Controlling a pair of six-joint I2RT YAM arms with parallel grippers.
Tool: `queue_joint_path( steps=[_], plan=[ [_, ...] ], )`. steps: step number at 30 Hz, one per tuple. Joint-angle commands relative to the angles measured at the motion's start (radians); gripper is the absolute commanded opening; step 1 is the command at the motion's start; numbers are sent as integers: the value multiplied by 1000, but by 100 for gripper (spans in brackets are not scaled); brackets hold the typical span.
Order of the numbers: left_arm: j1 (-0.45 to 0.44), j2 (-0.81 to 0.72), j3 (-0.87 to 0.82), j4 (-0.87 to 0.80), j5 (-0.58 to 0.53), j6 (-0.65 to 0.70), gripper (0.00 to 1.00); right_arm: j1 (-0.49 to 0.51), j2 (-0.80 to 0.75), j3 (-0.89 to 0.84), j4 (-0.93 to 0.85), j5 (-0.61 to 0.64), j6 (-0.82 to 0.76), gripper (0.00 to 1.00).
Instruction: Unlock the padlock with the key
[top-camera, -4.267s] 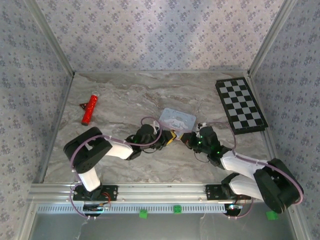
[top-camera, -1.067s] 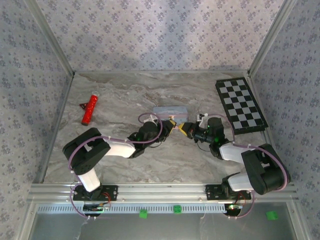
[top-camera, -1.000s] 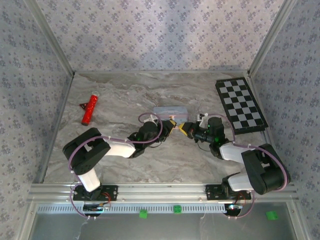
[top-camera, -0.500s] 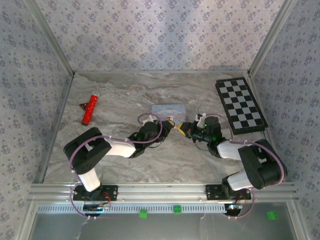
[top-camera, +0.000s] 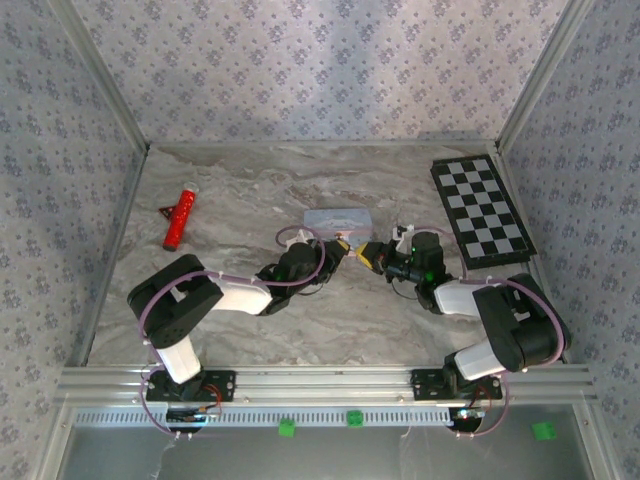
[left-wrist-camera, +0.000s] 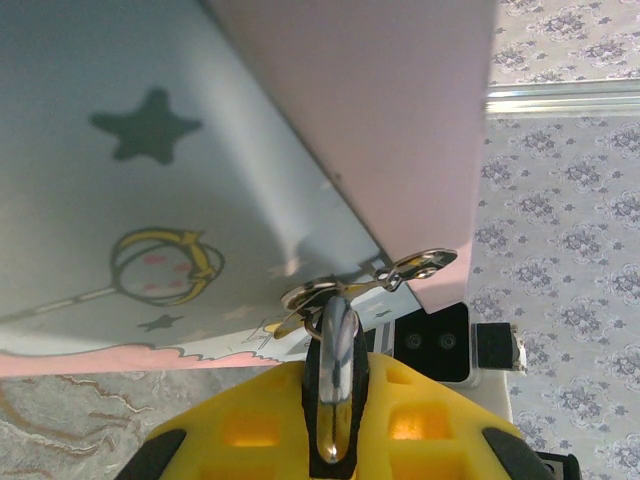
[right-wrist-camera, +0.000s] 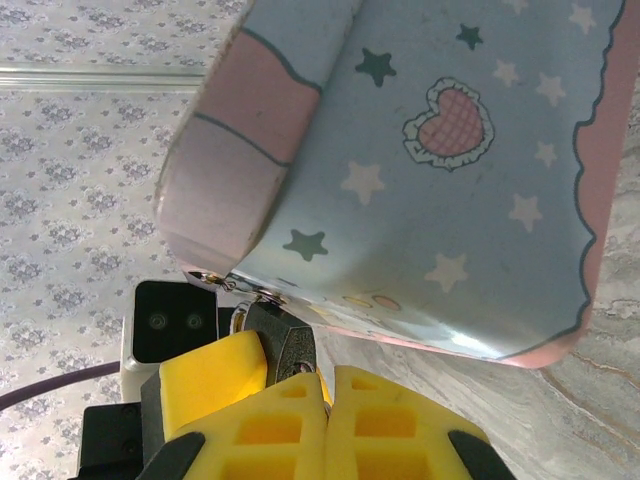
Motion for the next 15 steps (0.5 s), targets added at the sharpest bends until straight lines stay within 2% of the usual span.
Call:
queue_joint_path(
  steps=[1,8,15],
  plan=[
    [-104,-4,54,142,337,13,0,23,12,51,114,61,7,3],
    [-104,-1,54,169,311,5,0,54,-2,43,120,84,16,10],
    [-102,2,50,193,288,-3,0,70,-15,11,133,117,26,12]
  ],
)
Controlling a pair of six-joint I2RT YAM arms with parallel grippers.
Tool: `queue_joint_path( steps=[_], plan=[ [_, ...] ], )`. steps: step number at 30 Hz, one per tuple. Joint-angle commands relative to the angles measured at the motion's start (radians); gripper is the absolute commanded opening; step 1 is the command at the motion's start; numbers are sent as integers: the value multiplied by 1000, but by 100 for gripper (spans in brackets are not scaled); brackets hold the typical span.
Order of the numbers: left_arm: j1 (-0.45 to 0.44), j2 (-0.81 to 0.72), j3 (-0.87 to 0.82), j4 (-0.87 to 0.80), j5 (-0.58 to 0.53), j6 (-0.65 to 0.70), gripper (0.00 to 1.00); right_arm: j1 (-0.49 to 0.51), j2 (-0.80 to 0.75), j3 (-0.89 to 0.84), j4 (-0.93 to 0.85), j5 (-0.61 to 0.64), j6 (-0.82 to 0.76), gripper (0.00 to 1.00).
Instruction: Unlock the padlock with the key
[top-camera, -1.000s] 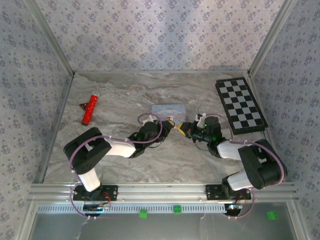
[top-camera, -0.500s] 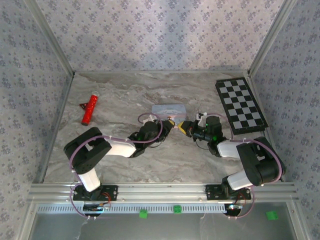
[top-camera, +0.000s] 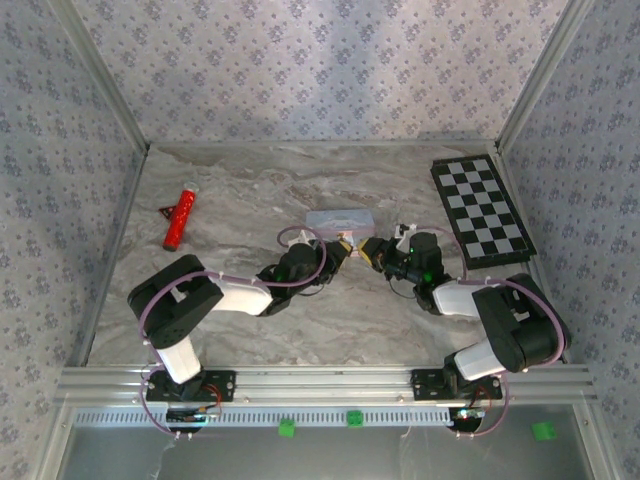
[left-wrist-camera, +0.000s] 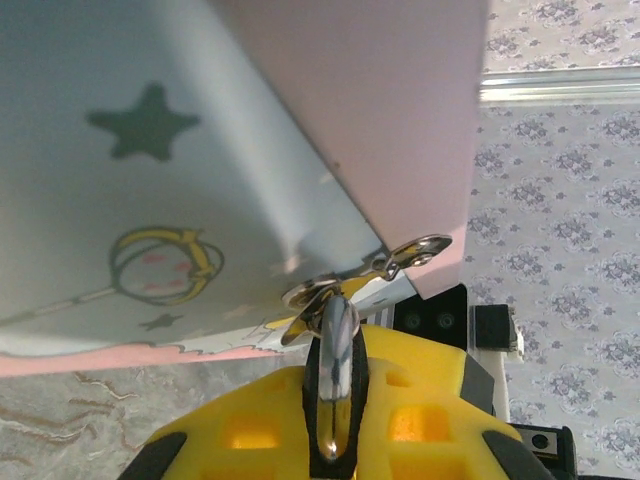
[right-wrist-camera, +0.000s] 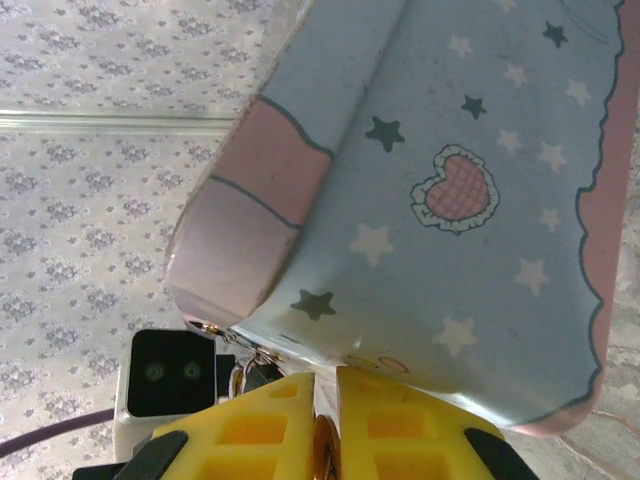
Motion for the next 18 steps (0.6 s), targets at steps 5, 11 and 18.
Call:
queue_joint_path(
  steps=[5,11,18],
  plan=[
    [-91,-13,18,196,218,-13,0,63,-23,7,118,14,21,6],
    [-79,-37,24,183,157,-17,0,160,-85,-32,100,133,35,1],
    [-66,-63,40,180,110,-21,0,310,-174,-61,62,345,32,0]
  ],
)
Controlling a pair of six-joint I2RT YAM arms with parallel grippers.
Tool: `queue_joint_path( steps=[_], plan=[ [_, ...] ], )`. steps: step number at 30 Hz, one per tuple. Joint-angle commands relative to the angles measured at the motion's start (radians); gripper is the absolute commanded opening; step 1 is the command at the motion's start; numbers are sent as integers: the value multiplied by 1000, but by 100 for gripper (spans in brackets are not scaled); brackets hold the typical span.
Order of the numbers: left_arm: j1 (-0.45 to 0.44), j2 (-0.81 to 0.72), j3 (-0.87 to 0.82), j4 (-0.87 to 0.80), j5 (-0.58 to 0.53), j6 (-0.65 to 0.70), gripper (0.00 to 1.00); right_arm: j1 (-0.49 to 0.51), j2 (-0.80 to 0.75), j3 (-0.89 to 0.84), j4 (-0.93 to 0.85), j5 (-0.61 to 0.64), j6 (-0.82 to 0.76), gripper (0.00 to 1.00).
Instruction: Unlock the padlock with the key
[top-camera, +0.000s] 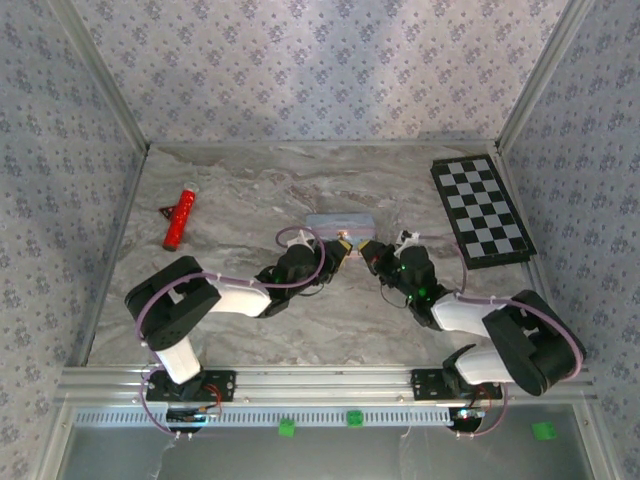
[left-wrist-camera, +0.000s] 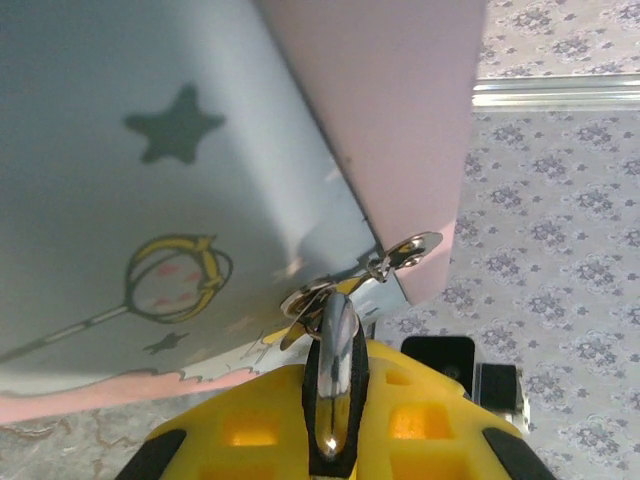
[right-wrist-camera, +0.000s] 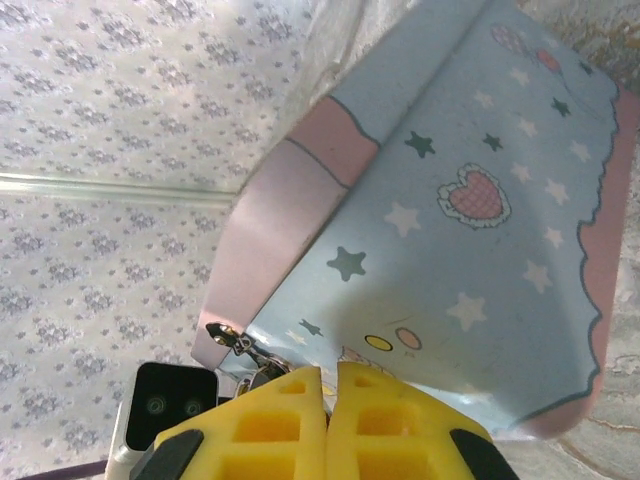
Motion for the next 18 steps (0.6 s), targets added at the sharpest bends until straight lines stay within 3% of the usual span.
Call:
queue_joint_path(
  steps=[1,18],
  plan=[
    [-61,-45,56,151,128,-8,0,129,-44,5,60,-39,-6,0],
    [-73,9,89,190,133,-54,0,250,102,38,249,34,65,0]
  ],
)
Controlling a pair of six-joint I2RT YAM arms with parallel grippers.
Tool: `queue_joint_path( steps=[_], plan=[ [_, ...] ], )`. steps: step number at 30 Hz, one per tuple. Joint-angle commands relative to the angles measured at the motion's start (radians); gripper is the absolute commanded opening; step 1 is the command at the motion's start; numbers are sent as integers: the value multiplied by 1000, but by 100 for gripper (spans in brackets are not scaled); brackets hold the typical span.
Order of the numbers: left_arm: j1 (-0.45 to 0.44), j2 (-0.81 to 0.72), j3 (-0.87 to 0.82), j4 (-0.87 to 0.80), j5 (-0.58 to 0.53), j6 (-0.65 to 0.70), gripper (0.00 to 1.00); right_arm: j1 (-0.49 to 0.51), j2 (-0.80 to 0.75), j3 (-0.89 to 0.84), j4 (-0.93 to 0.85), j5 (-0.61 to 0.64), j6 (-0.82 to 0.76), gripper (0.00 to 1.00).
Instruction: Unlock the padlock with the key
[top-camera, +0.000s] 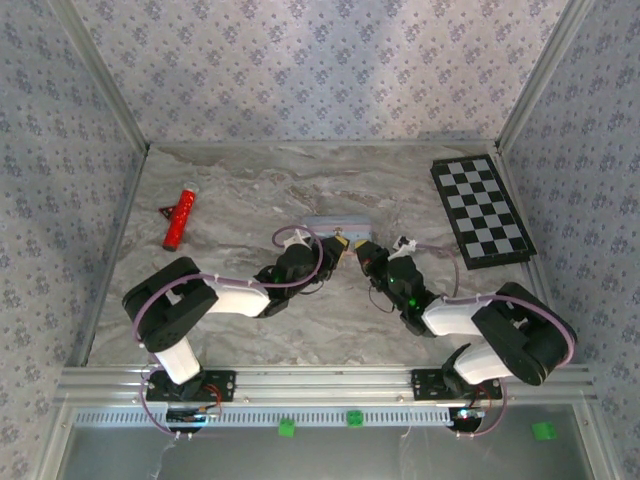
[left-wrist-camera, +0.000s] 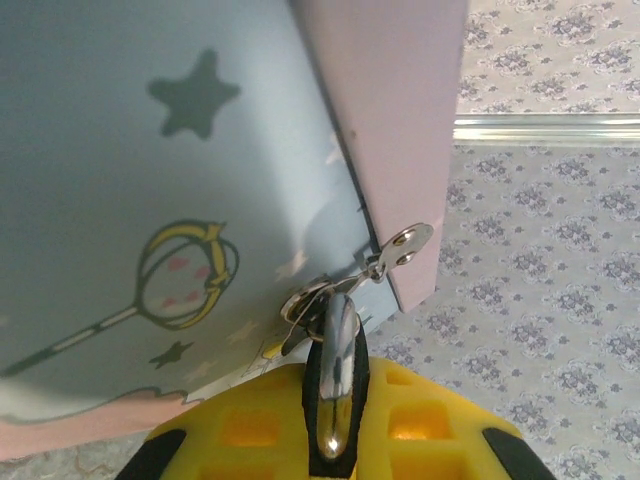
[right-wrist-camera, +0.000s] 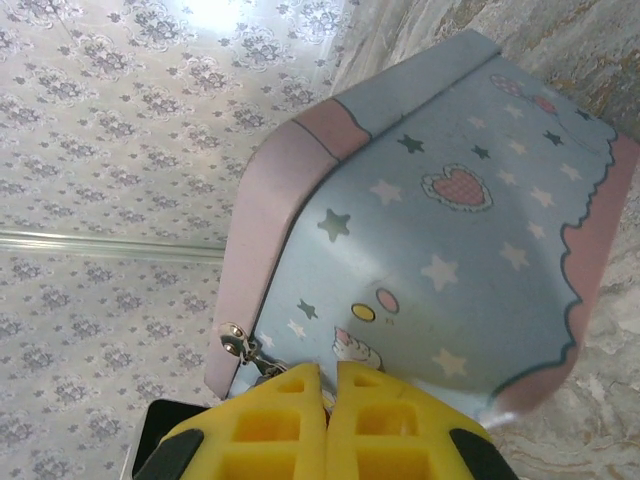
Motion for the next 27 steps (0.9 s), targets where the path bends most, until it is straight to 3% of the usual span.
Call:
queue_joint_path(
  steps=[1,10,17,19,27],
  plan=[
    [-73,22,88,193,197,-29,0,115,15,51,89,-231,-4,0],
    [-80,72,108,241,230,-46,0,117,60,92,111,-294,6,0],
    [-93,45,94,230,270,-15,0,-63,53,104,57,-467,22,0],
    [-93,49,91,247,272,-15,0,-82,49,119,14,-490,9,0],
    [-105,118,135,311,310,-38,0,-82,110,132,122,-523,53,0]
  ],
)
